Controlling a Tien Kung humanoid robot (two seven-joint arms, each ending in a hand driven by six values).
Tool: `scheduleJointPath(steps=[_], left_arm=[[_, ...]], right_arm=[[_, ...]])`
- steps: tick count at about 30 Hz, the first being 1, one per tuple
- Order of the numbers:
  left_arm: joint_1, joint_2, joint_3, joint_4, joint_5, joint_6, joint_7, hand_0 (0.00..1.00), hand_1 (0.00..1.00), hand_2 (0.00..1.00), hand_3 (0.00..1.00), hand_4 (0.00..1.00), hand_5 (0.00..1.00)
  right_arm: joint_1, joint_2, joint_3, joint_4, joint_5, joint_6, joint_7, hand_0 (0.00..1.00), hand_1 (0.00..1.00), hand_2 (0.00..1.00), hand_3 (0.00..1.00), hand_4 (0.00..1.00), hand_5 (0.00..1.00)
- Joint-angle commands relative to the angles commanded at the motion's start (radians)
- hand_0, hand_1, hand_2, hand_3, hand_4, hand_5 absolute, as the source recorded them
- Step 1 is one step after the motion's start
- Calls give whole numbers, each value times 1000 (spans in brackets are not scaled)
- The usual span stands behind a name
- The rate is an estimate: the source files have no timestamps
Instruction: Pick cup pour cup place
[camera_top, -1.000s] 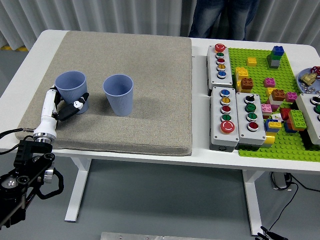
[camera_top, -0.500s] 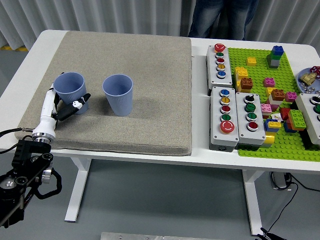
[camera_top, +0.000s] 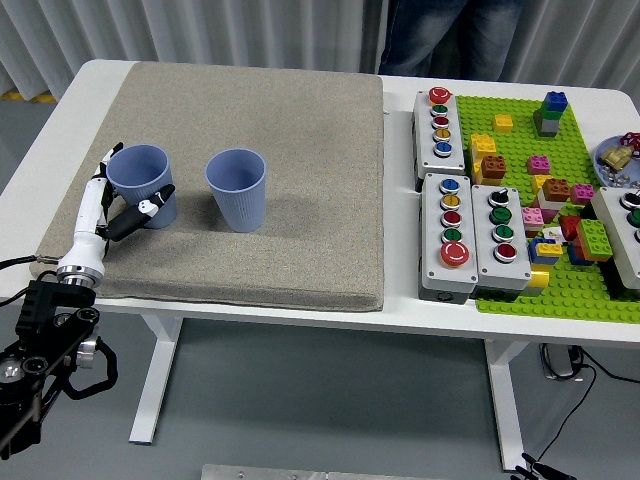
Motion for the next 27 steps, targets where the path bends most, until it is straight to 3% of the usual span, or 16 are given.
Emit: scheduleJointPath(steps=[10,19,26,27], left_arm=[[64,31,-48,-80,10,-7,4,784,835,998,998,998,439],[160,64,-91,-230,28,-14,13,786,838,998,998,998,440],[212,45,-155,-361,4,-17,37,790,839,998,998,998,448],[212,42,-162,-377,4,-19,43,782,817,961,992,998,494]], right_arm=[[2,-2,6,0,-5,3,-1,767,700,741,628,235,177],[0,-5,18,0,-21,6,-6,767,699,741,629,237,175],[-1,-2,17,0,-29,6,-12,767,699,741,629,238,175],[-2,-1,16,0,-29,6,-12,767,699,742,629,239,175]])
